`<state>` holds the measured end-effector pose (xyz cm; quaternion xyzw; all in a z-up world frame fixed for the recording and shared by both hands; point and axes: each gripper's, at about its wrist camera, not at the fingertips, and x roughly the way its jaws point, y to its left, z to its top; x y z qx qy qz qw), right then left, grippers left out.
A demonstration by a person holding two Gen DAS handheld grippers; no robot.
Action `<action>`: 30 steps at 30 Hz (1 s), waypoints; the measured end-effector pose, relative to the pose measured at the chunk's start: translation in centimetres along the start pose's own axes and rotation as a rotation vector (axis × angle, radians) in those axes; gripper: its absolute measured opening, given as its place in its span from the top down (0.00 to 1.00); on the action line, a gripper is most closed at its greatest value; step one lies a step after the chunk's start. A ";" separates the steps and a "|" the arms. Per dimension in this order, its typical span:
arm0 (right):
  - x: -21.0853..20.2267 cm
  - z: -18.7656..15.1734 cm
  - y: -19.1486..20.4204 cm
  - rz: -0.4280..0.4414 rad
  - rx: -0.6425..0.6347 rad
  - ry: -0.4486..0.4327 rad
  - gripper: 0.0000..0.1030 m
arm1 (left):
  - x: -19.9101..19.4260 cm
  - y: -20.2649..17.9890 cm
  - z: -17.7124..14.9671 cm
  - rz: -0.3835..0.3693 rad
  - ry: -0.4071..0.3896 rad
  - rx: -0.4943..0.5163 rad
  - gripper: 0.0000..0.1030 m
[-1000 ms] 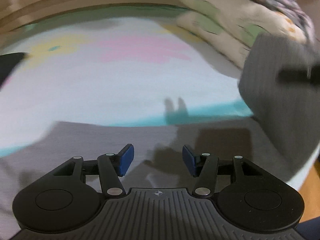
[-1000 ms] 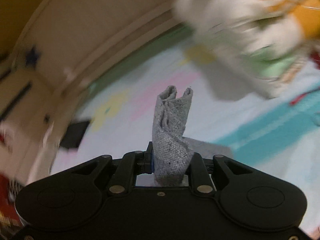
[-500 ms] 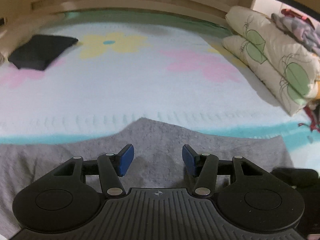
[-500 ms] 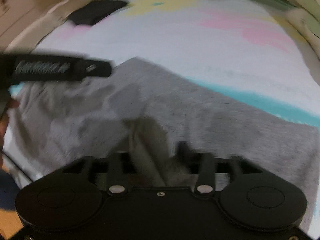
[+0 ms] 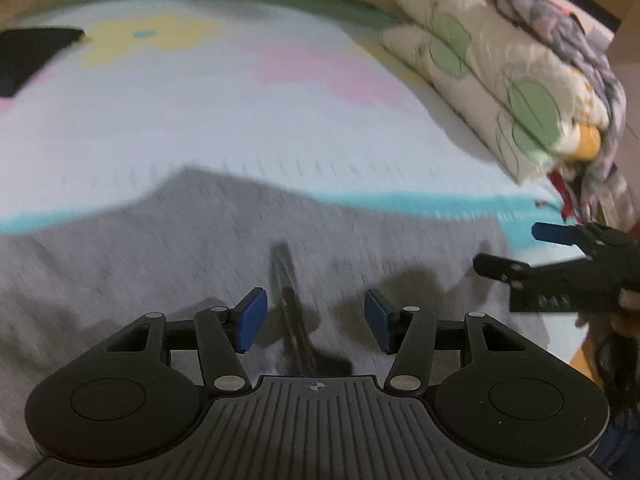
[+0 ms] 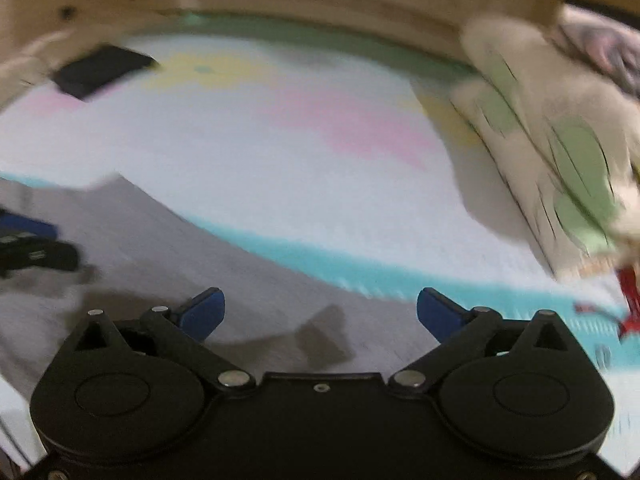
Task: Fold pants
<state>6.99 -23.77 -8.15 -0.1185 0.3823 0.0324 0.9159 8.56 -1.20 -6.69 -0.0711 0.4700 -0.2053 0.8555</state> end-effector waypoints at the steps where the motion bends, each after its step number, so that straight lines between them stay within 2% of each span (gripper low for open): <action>1: 0.5 -0.4 -0.6 -0.008 0.013 0.037 0.01 | 0.3 -0.1 -0.4 -0.007 0.016 0.002 0.49; 4: 2.7 -1.5 -1.4 -0.010 0.053 0.183 0.01 | 0.9 -0.8 -1.9 -0.025 0.076 0.039 0.49; 6: 3.8 -2.6 -1.8 0.026 0.061 0.298 0.01 | 1.4 -1.4 -3.3 -0.011 0.130 0.091 0.48; 9: 3.0 -4.1 -2.7 0.081 0.113 0.281 0.01 | 1.0 -1.6 -4.3 0.003 0.088 0.146 0.47; 15: 2.9 -4.9 -4.2 0.119 0.159 0.291 0.00 | 1.3 0.2 -3.0 -0.036 0.101 0.021 0.47; 21: 2.9 -4.7 -3.8 0.099 0.167 0.301 0.00 | 2.3 0.5 -2.2 -0.032 0.073 -0.012 0.46; 25: 3.4 -5.3 -4.4 0.102 0.196 0.286 0.00 | 2.7 0.8 -2.0 -0.057 0.070 -0.065 0.36; 30: 3.8 -4.9 -5.6 0.128 0.204 0.309 0.00 | 2.8 1.0 -2.2 -0.109 0.045 -0.097 0.23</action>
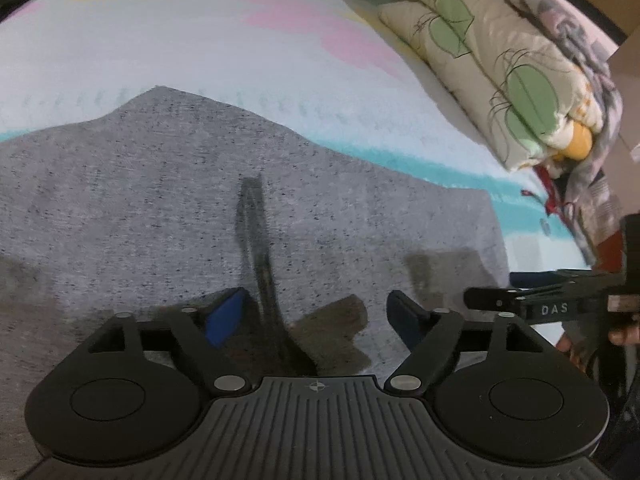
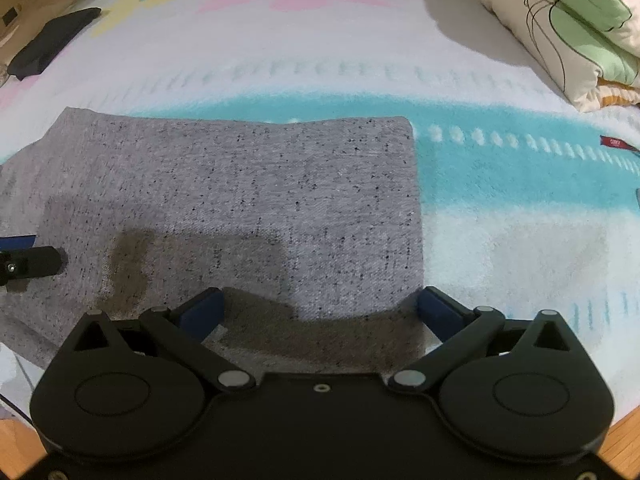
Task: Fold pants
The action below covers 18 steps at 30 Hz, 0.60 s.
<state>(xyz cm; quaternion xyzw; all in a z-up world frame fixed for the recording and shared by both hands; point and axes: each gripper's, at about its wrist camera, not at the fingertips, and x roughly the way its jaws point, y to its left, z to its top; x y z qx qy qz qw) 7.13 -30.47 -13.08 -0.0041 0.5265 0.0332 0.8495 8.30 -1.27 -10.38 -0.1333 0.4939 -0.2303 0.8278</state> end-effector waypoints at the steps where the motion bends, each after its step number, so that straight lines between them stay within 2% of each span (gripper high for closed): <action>1: 0.1 0.2 -0.3 0.012 0.005 0.013 0.00 | 0.0 0.1 0.0 -0.009 -0.006 -0.002 0.23; 3: 0.3 1.1 -1.2 0.037 0.020 0.066 0.01 | 0.2 0.1 0.3 -0.023 -0.007 -0.009 0.23; 5: 0.1 2.1 -2.6 0.060 0.076 0.106 0.01 | 0.4 -0.2 0.6 -0.027 -0.002 0.005 0.28; 7: -0.7 2.8 -4.6 0.046 0.190 0.081 0.01 | 0.4 -0.7 0.6 0.033 -0.015 0.041 0.68; 8: -1.2 3.0 -5.6 0.038 0.246 0.061 0.01 | 0.4 -1.1 0.5 0.068 -0.027 0.073 0.76; 9: -1.7 3.1 -6.4 0.034 0.288 0.040 0.01 | 0.3 -1.4 0.4 0.074 -0.037 0.105 0.81; 10: -2.2 3.2 -7.1 0.032 0.325 0.011 0.01 | 0.2 -1.7 0.3 0.084 -0.048 0.124 0.90; 12: -2.7 3.1 -8.3 0.035 0.382 -0.030 0.01 | -0.3 -2.5 0.1 0.132 -0.093 0.196 0.92; 14: -2.8 3.2 -9.1 0.041 0.421 -0.027 0.01 | -0.6 -3.3 -0.1 0.165 -0.135 0.251 0.92; 18: -2.1 3.1 -8.8 0.020 0.419 0.000 0.01 | -0.2 -2.9 -0.2 0.182 -0.103 0.210 0.92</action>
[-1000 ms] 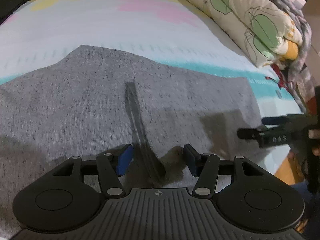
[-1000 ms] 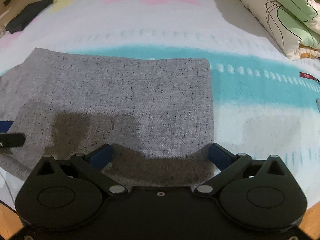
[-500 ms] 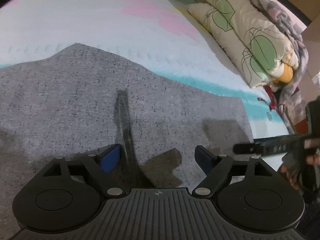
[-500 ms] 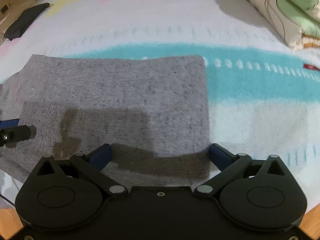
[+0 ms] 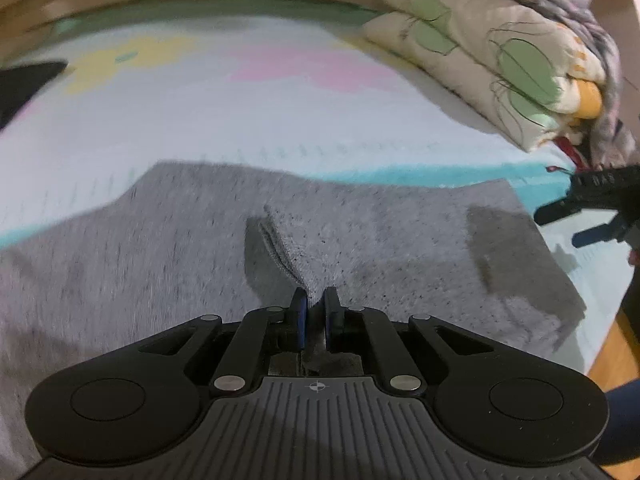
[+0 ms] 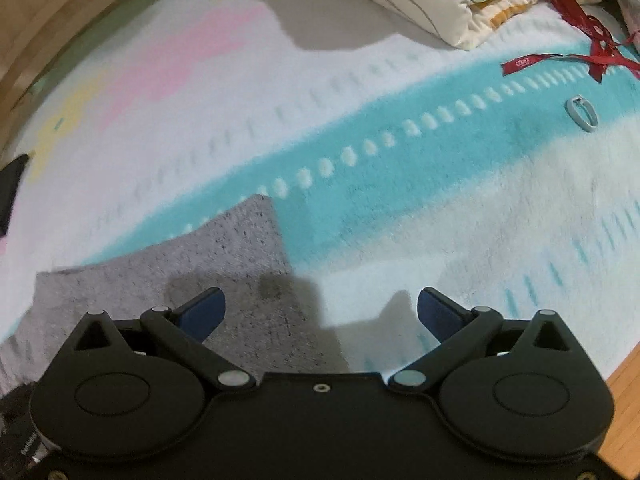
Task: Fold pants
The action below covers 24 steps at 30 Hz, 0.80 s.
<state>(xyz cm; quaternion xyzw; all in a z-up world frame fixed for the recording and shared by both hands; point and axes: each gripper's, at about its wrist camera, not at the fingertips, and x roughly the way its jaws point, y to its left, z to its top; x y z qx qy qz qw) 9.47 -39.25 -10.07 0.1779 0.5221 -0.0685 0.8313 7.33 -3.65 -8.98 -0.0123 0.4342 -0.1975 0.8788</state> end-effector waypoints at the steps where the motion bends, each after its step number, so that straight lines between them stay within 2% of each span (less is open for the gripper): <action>1: 0.1 0.0 0.3 -0.012 -0.018 0.003 0.01 | 0.2 0.2 0.0 -0.004 0.007 -0.006 0.92; 4: 0.1 -0.8 0.8 -0.053 -0.071 0.001 0.01 | 0.4 0.8 0.0 -0.013 0.008 -0.024 0.92; 7: 0.5 -1.1 1.8 -0.037 -0.113 0.013 0.01 | 0.3 1.0 0.2 -0.021 0.013 -0.045 0.92; 11: 0.4 -1.6 3.4 -0.024 -0.174 -0.004 0.01 | 0.8 3.0 0.4 -0.083 0.058 -0.172 0.88; 14: 1.2 -2.0 4.5 -0.059 -0.231 0.009 0.01 | 0.7 4.2 0.5 -0.110 0.087 -0.251 0.84; 17: 3.2 -2.7 5.0 -0.116 -0.262 0.060 0.01 | 0.0 4.4 0.4 -0.090 0.094 -0.228 0.80; 19: 3.1 -3.0 4.8 -0.098 -0.236 0.019 0.00 | -0.7 4.2 -0.1 -0.060 0.092 -0.189 0.79; 24: 3.0 -2.9 5.2 -0.108 -0.229 0.026 0.00 | -2.0 2.9 -1.7 -0.014 0.082 -0.106 0.76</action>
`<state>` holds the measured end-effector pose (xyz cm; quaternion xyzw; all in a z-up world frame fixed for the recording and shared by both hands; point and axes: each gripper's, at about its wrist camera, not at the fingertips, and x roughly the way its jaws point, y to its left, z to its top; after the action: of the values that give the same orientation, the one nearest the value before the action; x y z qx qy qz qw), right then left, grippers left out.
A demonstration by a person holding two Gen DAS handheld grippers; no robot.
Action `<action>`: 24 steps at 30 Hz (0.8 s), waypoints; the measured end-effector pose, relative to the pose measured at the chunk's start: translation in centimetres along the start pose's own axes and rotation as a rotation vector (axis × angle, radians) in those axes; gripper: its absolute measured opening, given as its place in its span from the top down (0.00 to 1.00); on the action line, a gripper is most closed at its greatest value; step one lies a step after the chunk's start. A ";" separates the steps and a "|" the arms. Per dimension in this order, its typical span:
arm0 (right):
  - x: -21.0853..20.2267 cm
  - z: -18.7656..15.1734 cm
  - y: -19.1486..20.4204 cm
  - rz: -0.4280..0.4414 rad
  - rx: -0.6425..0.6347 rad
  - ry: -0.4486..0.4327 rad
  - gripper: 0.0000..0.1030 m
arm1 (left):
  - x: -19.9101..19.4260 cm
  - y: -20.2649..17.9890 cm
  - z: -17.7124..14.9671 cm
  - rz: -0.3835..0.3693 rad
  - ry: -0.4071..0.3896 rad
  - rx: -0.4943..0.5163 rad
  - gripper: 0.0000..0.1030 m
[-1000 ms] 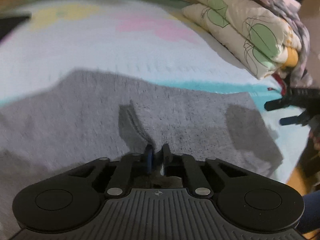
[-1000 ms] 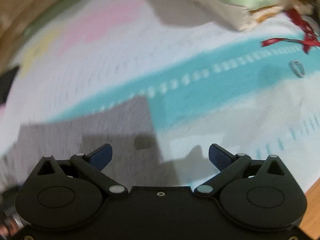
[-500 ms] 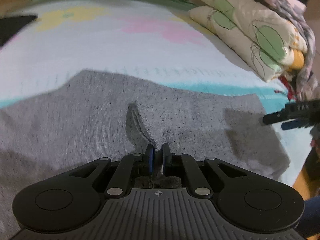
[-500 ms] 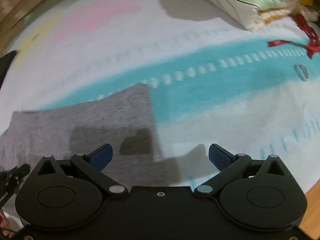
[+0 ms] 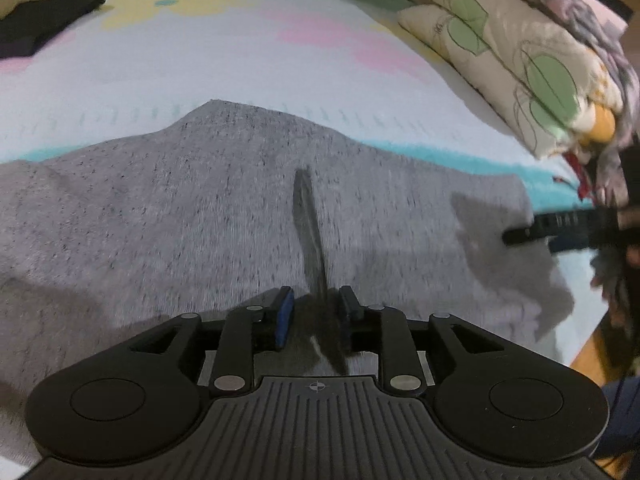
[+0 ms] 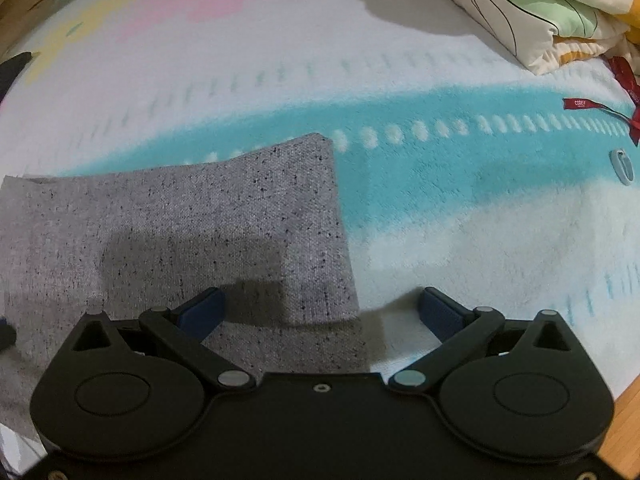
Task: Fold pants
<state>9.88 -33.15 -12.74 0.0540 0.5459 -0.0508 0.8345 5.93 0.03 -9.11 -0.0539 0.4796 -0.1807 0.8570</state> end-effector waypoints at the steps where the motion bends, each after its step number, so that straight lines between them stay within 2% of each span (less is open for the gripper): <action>1: 0.1 0.2 -0.1 0.003 0.009 0.000 0.00 | -0.1 -0.2 0.0 0.009 0.002 0.016 0.76; 3: 0.2 0.5 -0.2 0.005 0.028 0.008 0.00 | -0.8 -0.5 -0.1 0.031 0.009 0.039 0.76; 6: -0.3 1.2 -0.4 -0.002 0.045 0.019 0.01 | -2.5 0.0 -0.8 0.085 -0.014 0.017 0.76; 9: -2.1 1.1 -0.4 -0.042 0.094 -0.073 0.01 | -4.8 1.2 -2.1 0.113 -0.077 -0.046 0.76; 11: -3.4 0.8 0.3 0.000 0.092 -0.126 0.01 | -6.1 1.9 -2.9 0.138 -0.111 -0.079 0.75; 13: -3.9 0.4 1.7 0.079 0.076 -0.140 0.01 | -7.1 2.6 -3.4 0.157 -0.133 -0.096 0.73; 17: -3.4 -0.5 6.4 0.177 -0.021 -0.073 0.01 | -8.9 4.5 -4.4 0.171 -0.180 -0.171 0.72; 24: -2.0 -3.3 14.6 0.220 -0.232 -0.011 0.01 | -11.7 8.2 -5.6 0.211 -0.272 -0.291 0.69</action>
<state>8.22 -18.16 -11.72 0.0165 0.5345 0.1040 0.8386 -2.24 12.35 -4.88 -0.1504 0.3838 -0.0099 0.9110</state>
